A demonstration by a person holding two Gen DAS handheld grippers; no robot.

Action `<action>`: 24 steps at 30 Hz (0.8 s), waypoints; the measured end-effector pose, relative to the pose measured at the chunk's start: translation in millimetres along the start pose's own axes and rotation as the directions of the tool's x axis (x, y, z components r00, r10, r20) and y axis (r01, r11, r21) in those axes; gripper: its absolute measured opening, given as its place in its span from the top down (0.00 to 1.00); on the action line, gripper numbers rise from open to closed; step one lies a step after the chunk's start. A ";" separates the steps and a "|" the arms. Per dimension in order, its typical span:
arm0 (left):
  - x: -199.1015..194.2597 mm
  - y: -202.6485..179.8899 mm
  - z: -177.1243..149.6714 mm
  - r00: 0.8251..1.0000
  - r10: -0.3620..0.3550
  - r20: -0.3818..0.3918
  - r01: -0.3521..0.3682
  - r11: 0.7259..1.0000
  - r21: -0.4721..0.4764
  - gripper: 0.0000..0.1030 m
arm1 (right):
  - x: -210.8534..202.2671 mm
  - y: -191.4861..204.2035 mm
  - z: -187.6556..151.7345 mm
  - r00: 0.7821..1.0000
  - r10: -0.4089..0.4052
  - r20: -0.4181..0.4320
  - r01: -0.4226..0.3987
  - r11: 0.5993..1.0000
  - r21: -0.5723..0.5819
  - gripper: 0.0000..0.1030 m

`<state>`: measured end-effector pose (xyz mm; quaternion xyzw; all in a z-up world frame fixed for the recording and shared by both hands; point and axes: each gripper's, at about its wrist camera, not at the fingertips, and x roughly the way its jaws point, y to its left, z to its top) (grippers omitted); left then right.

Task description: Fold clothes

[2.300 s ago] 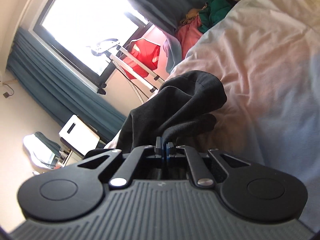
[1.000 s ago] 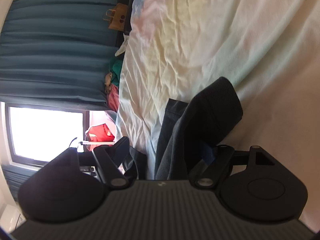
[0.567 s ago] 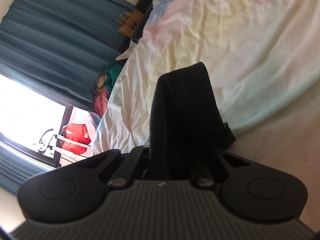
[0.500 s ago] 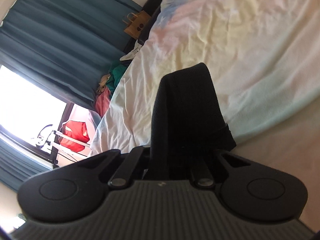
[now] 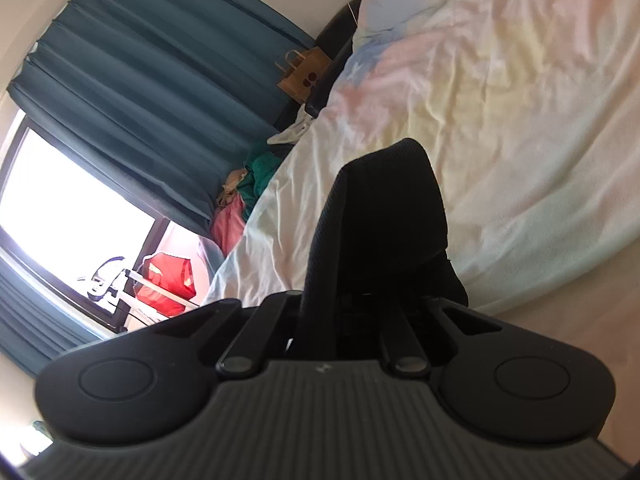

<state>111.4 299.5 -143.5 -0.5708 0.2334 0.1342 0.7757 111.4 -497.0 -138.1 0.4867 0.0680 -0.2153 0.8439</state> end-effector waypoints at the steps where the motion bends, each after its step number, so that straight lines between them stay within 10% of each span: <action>1: -2.9 -3.8 0.7 1.000 -0.010 0.014 0.010 1.000 0.021 0.80 | -4.8 5.0 0.8 1.000 0.016 0.019 -0.016 1.000 -0.015 0.93; 13: -21.6 -110.1 61.7 0.991 -0.104 0.086 0.084 0.975 0.207 0.96 | -81.1 96.2 62.0 0.936 0.188 0.297 -0.130 0.970 -0.206 0.93; 18: 13.2 -142.5 76.3 0.997 -0.050 0.063 0.031 0.961 0.274 0.93 | 17.8 102.0 64.2 0.979 -0.064 0.192 0.111 0.963 -0.245 0.93; 24: 79.9 -106.8 72.7 0.997 -0.046 0.055 0.030 0.966 0.258 0.86 | 126.3 42.1 19.2 0.941 -0.339 0.013 0.332 0.913 -0.236 0.92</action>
